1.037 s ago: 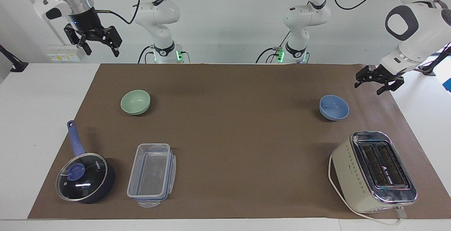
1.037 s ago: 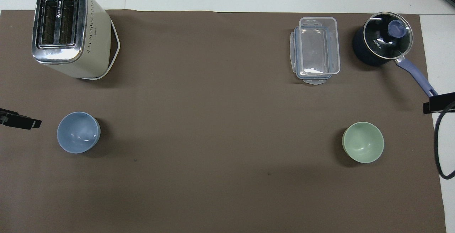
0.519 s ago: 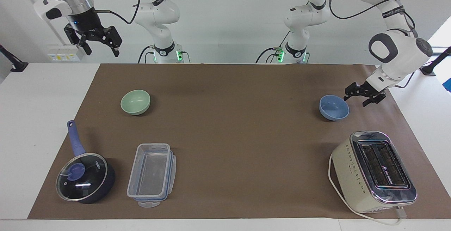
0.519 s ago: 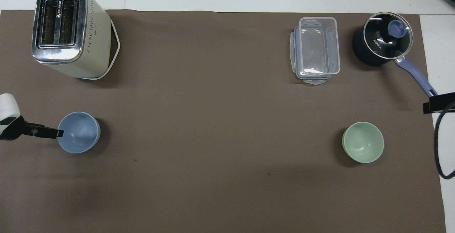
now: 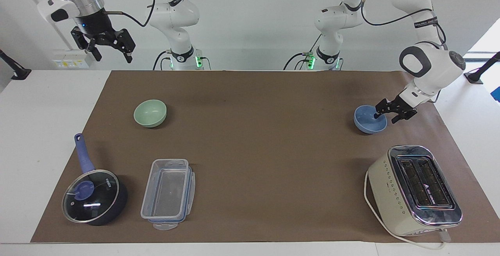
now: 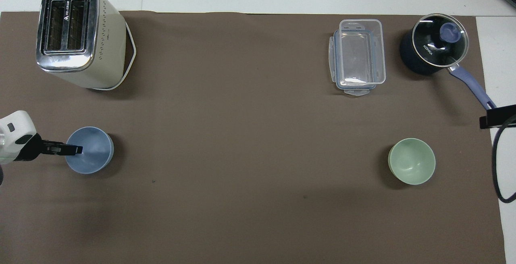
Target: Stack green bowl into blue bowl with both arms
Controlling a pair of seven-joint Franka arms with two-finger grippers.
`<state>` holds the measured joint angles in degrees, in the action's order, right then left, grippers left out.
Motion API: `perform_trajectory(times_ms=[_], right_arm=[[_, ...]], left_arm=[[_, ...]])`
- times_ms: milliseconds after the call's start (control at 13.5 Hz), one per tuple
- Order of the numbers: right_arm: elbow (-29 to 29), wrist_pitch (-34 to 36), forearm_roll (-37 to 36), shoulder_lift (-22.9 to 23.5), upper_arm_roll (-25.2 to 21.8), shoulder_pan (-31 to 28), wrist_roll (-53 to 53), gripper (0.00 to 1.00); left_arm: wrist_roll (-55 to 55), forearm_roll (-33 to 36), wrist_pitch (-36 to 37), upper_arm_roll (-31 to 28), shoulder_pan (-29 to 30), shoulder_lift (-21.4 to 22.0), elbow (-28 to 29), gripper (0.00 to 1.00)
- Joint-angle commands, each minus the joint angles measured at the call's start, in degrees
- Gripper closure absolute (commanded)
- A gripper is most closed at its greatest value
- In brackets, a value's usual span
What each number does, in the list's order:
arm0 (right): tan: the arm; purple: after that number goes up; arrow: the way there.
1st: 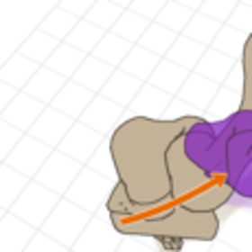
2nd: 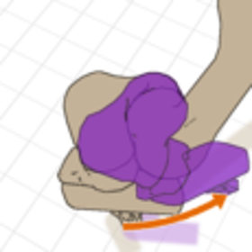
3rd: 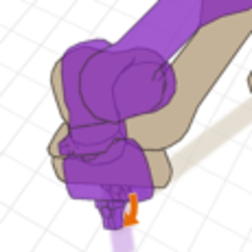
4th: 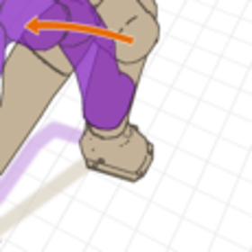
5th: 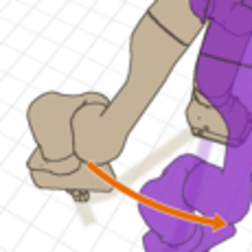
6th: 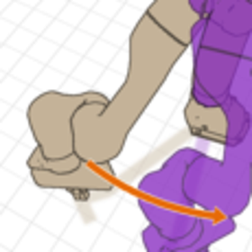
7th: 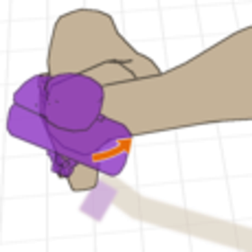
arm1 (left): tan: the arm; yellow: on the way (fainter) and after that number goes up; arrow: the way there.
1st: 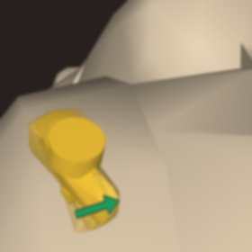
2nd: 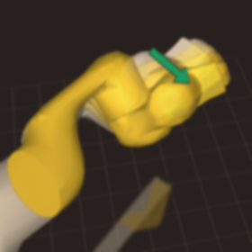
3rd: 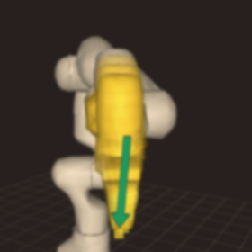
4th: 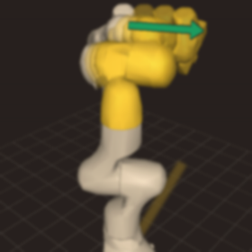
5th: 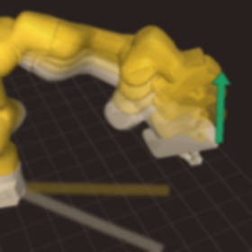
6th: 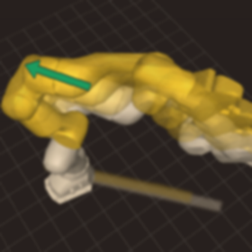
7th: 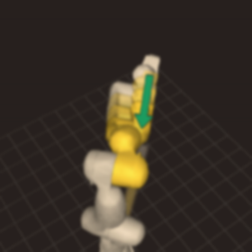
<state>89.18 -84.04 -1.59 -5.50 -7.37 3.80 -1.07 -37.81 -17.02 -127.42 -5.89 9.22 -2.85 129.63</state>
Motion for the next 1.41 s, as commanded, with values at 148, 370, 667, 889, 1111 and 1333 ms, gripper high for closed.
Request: perform_trajectory(times_ms=[148,370,667,889,1111,1333], right_arm=[[1.52,-0.95,0.01,-1.09,-0.1,-0.46,1.6,0.0],[1.53,-0.95,0.01,-1.09,-0.19,-0.46,1.6,0.0],[1.53,-0.95,0.01,-1.09,-0.19,-0.46,1.6,0.0],[2.23,-1.3,0.01,-1.53,-0.19,-0.46,1.6,0.0],[2.23,-1.3,0.01,-1.53,-0.19,-0.46,1.6,0.0],[2.4,-1.39,0.01,-1.62,-0.28,-0.46,1.6,0.0]], left_arm=[[-0.86,-1.7,-1.69,0.0,0.01,0.48,1.67,0.9],[-1.12,-1.7,-0.99,0.0,0.36,0.48,1.41,1.0],[-1.03,-1.61,-0.29,0.0,-0.17,1.09,1.23,1.0],[0.45,-1.7,0.85,0.35,-2.26,3.02,1.06,1.0],[5.28,-1.61,2.52,0.44,-6.39,4.6,1.06,1.0],[14.13,-1.61,2.09,0.53,-13.94,4.96,1.06,1.0]])
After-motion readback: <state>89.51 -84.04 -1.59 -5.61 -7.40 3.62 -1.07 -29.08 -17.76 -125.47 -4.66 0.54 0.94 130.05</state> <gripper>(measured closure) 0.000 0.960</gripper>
